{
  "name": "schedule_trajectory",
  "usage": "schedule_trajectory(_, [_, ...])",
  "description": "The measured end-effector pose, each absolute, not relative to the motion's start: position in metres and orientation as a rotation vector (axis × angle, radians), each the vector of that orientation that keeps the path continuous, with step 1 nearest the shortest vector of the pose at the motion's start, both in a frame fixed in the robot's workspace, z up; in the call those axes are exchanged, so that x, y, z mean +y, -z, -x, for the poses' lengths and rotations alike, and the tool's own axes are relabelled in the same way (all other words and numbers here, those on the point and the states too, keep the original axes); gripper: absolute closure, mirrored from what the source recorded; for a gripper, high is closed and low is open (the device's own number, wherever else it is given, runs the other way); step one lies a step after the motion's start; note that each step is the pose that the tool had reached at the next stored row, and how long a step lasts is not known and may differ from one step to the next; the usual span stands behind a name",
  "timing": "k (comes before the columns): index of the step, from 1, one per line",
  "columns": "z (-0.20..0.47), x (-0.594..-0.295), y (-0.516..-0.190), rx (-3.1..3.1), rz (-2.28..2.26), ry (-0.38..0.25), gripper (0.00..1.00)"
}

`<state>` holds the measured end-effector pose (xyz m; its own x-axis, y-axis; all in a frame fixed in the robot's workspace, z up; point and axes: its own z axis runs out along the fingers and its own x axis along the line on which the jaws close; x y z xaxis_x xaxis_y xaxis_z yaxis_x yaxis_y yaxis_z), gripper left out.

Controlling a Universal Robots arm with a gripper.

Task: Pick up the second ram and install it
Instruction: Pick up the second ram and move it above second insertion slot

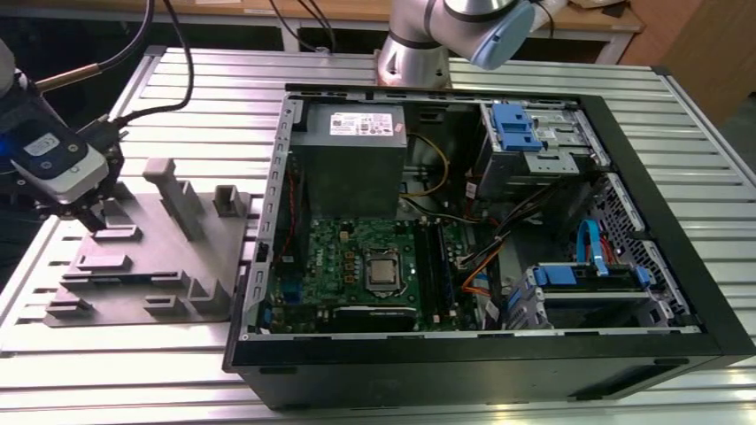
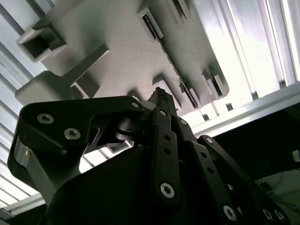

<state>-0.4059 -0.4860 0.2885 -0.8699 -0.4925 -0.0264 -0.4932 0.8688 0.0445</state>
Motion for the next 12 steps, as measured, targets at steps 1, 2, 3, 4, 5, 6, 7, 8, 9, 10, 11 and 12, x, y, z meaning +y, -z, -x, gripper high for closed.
schedule_trajectory(1, [0.4058,-0.4860,-0.2883,3.016,0.825,-0.078,0.93])
schedule_trajectory(2, [0.4058,-0.4860,-0.2882,3.009,0.852,-0.078,0.93])
schedule_trajectory(3, [0.4058,-0.4860,-0.2880,3.002,0.879,-0.078,0.93])
schedule_trajectory(4, [0.4058,-0.4860,-0.2878,2.994,0.906,-0.079,0.93])
schedule_trajectory(5, [0.4058,-0.4860,-0.2876,2.985,0.936,-0.079,0.93])
schedule_trajectory(6, [0.4059,-0.4860,-0.2874,2.977,0.962,-0.079,0.93])
schedule_trajectory(7, [0.4058,-0.4860,-0.2872,2.969,0.989,-0.079,0.93])
schedule_trajectory(8, [0.4059,-0.4860,-0.2871,2.961,1.015,-0.079,0.93])
schedule_trajectory(9, [0.4058,-0.4860,-0.2869,2.952,1.043,-0.080,0.93])
schedule_trajectory(10, [0.4058,-0.4860,-0.2867,2.943,1.070,-0.080,0.93])
schedule_trajectory(11, [0.4059,-0.4860,-0.2865,2.933,1.096,-0.080,0.93])
schedule_trajectory(12, [0.4059,-0.4860,-0.2864,2.924,1.123,-0.080,0.93])
